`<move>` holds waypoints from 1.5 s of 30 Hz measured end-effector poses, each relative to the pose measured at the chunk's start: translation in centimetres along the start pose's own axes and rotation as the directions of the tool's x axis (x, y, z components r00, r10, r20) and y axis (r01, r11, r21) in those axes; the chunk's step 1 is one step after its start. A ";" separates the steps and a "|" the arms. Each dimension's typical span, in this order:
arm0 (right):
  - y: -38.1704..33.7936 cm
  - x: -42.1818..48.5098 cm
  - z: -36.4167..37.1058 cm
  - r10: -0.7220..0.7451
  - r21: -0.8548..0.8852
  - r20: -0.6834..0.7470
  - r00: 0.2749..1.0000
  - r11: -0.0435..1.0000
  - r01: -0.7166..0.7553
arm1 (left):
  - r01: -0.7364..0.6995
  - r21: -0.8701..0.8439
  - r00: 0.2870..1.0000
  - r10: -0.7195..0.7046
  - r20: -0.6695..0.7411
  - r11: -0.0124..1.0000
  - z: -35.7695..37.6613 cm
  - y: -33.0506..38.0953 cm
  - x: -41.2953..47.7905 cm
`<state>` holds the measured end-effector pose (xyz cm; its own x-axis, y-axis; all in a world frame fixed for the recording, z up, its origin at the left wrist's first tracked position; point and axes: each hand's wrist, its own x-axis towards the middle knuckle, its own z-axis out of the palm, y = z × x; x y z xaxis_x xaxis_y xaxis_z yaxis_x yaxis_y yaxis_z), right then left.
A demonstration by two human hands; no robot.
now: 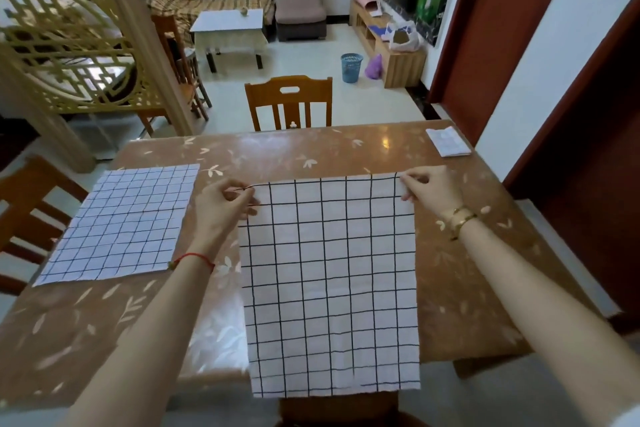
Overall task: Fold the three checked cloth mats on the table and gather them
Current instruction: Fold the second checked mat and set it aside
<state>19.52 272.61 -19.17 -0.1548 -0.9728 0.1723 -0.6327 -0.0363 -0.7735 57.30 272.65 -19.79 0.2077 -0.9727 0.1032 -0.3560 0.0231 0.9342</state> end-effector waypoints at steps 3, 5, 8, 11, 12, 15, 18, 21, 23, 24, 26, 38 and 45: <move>1.6 0.5 1.9 0.090 0.118 0.012 0.996 0.989 -0.091 | 0.085 -0.104 0.996 -0.080 0.050 0.991 1.2 -1.8 0.7; 2.8 0.9 3.2 0.131 0.161 0.034 0.991 0.978 -0.134 | 0.130 -0.145 0.990 -0.122 0.065 0.981 2.0 -3.4 1.4; 4.6 1.8 5.0 0.184 0.221 0.051 0.982 0.956 -0.191 | 0.190 -0.166 0.981 -0.179 0.079 0.968 2.7 -5.9 2.6; 4.9 2.2 6.5 0.238 0.296 0.038 0.971 0.925 -0.238 | 0.242 -0.199 0.969 -0.229 0.088 0.949 3.1 -7.7 3.3; 5.2 2.5 7.1 0.235 0.298 0.042 0.971 0.925 -0.237 | 0.265 -0.216 0.964 -0.252 0.088 0.940 3.3 -8.1 3.5; 6.2 2.5 8.4 0.244 0.309 0.083 0.966 0.916 -0.257 | 0.338 -0.327 0.941 -0.322 0.106 0.882 3.6 -9.7 3.7; 7.3 1.9 9.2 0.273 0.336 0.092 0.958 0.897 -0.288 | 0.380 -0.405 0.922 -0.374 0.098 0.831 4.1 -10.8 3.4; 8.5 0.4 10.0 0.297 0.293 0.058 0.953 0.908 -0.301 | 0.409 -0.434 0.908 -0.407 0.101 0.803 4.2 -12.1 2.2; 9.7 -0.8 10.5 0.337 0.282 0.051 0.940 0.898 -0.338 | 0.430 -0.437 0.897 -0.428 0.111 0.790 4.1 -13.1 0.8; 10.3 -1.5 10.9 0.354 0.286 0.057 0.934 0.890 -0.355 | 0.442 -0.434 0.891 -0.441 0.109 0.785 4.0 -13.8 0.0; 11.2 -3.0 11.5 0.378 0.272 0.073 0.923 0.883 -0.383 | 0.481 -0.420 0.868 -0.486 0.102 0.770 4.1 -14.8 -1.6; 15.2 -6.7 15.5 0.544 0.169 0.235 0.805 0.793 -0.585 | 0.689 -0.301 0.718 -0.679 0.154 0.660 5.8 -19.6 -6.8; 15.7 -5.4 16.7 0.657 0.047 0.048 0.753 0.751 -0.659 | 0.730 -0.096 0.684 -0.722 0.106 0.677 6.8 -21.6 -6.4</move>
<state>23.12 273.49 -42.47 -0.4960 -0.7668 -0.4074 -0.3373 0.6025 -0.7234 57.47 276.81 -42.93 0.3021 -0.7061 -0.6404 -0.0018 -0.6722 0.7403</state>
